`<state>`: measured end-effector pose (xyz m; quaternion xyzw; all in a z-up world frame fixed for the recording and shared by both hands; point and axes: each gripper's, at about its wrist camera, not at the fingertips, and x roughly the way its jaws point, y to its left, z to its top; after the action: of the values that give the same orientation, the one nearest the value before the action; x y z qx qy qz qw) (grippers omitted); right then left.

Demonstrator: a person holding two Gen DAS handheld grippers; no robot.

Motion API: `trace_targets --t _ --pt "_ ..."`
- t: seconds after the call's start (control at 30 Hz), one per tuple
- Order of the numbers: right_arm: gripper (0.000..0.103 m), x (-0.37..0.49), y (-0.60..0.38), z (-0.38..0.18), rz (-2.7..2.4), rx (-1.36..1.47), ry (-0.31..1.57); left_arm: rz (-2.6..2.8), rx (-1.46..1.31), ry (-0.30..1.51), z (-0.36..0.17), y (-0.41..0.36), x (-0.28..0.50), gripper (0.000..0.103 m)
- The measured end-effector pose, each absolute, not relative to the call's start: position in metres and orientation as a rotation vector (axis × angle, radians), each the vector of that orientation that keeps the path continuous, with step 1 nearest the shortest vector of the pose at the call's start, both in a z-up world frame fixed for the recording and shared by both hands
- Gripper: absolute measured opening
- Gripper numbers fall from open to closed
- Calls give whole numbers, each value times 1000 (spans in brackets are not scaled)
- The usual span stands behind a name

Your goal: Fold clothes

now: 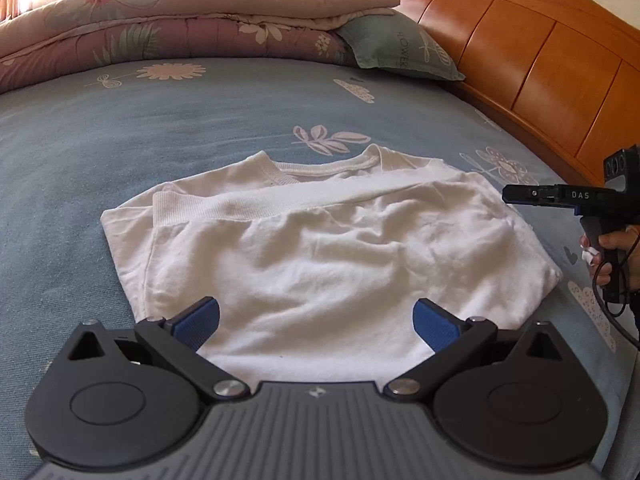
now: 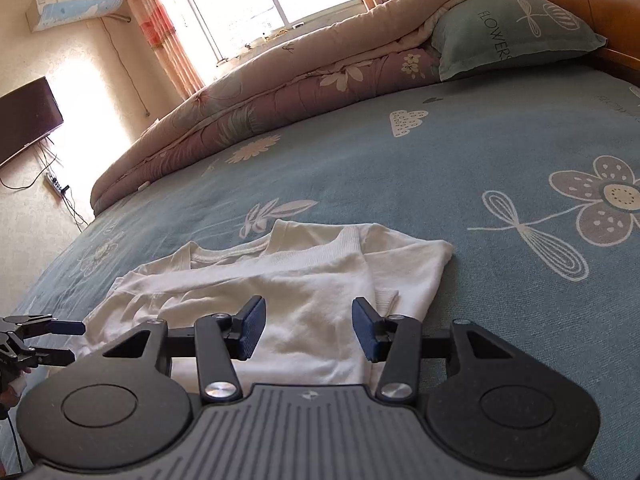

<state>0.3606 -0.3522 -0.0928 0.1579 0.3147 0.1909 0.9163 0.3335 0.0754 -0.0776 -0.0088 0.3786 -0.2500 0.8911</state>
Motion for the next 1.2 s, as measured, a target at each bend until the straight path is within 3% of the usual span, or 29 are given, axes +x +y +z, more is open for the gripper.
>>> trace_targets --t 0.17,0.47,0.7,0.93,1.2 --pt "60 390 -312 -96 440 205 678 -513 -73 785 -93 70 369 102" --pt "57 371 -302 -94 412 129 686 -429 -285 804 -100 101 408 102" --pt "72 334 -292 -84 428 71 674 -552 -75 770 -76 67 331 102" --pt "86 265 -259 -115 367 -204 719 -428 227 809 -109 38 265 102" --pt "88 265 -249 -88 385 -92 681 -560 20 726 -73 25 270 102"
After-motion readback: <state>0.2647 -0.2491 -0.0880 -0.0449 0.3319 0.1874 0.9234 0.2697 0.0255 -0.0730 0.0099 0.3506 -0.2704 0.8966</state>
